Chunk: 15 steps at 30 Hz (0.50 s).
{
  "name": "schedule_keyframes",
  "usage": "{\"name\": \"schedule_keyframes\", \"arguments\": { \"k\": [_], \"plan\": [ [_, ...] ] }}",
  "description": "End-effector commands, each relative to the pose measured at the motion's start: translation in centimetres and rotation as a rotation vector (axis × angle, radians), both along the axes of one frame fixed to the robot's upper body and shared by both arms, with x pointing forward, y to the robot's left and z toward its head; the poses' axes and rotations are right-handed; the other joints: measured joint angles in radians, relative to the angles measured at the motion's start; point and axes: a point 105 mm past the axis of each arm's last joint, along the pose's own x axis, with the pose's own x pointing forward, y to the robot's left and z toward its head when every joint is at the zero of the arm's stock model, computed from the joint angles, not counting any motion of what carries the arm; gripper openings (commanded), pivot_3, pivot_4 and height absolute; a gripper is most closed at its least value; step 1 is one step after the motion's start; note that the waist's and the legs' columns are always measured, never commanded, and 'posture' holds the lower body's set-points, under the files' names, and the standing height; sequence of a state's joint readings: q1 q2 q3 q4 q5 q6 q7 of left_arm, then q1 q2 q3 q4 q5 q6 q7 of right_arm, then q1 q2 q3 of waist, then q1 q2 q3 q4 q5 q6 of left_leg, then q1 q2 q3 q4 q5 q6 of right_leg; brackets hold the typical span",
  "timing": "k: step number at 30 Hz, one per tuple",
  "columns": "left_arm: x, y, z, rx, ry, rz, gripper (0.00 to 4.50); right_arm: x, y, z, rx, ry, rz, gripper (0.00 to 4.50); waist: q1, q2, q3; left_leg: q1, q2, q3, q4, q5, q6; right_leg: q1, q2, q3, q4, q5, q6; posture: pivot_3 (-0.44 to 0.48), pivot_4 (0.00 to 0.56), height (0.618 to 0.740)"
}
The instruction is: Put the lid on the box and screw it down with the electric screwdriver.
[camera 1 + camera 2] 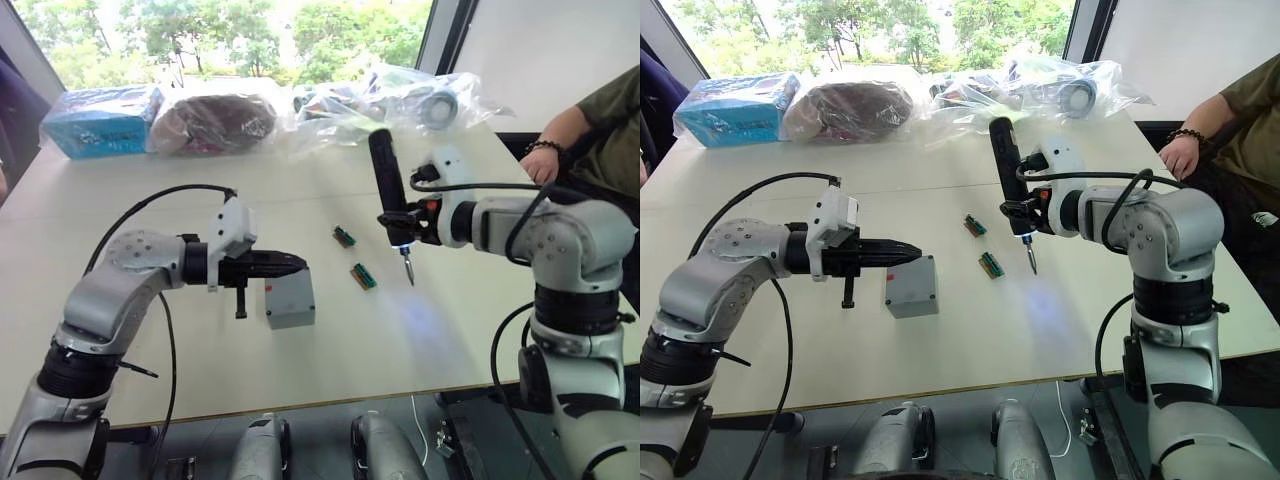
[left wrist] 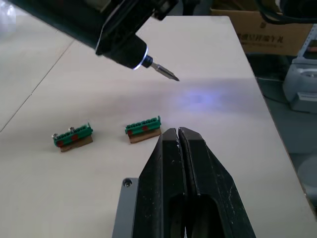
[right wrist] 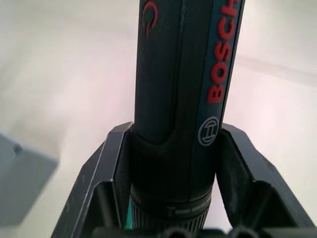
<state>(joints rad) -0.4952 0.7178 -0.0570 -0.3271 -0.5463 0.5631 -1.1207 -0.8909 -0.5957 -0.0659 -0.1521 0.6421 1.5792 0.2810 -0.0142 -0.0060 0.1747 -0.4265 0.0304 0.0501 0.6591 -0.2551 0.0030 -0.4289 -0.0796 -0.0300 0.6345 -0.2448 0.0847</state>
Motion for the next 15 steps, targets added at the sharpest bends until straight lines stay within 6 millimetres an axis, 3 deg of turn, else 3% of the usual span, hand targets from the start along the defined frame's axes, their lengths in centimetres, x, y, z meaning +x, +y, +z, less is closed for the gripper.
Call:
{"name": "schedule_keyframes", "arguments": {
  "k": [1,10,15],
  "plan": [
    [-0.6,0.0,2.6,-0.04,-0.071,-0.014,0.0,-0.1,-2.6,-0.9,-0.15,0.095,-0.057,1.85,0.006,-0.001,0.001,-0.001,0.0,0.0,0.0,0.0,0.0,0.0,0.0,-0.001,0.0,0.0,0.0,0.0,0.15,0.74],
    [-0.9,0.3,3.3,-0.074,-0.086,0.026,0.0,0.8,-5.2,-5.2,-0.183,0.311,-0.2,1.85,-0.001,-0.002,0.002,-0.001,-0.001,0.001,0.001,0.0,0.0,0.0,0.0,0.001,-0.002,0.001,0.002,0.0,0.15,0.74],
    [-0.9,0.5,3.3,-0.069,-0.094,0.043,0.0,0.9,-5.8,-6.4,-0.188,0.362,-0.248,1.85,0.003,-0.002,0.002,-0.001,-0.001,0.001,0.001,0.0,0.0,0.001,0.0,0.001,-0.002,0.001,0.002,0.0,0.15,0.74]
  ]
}}
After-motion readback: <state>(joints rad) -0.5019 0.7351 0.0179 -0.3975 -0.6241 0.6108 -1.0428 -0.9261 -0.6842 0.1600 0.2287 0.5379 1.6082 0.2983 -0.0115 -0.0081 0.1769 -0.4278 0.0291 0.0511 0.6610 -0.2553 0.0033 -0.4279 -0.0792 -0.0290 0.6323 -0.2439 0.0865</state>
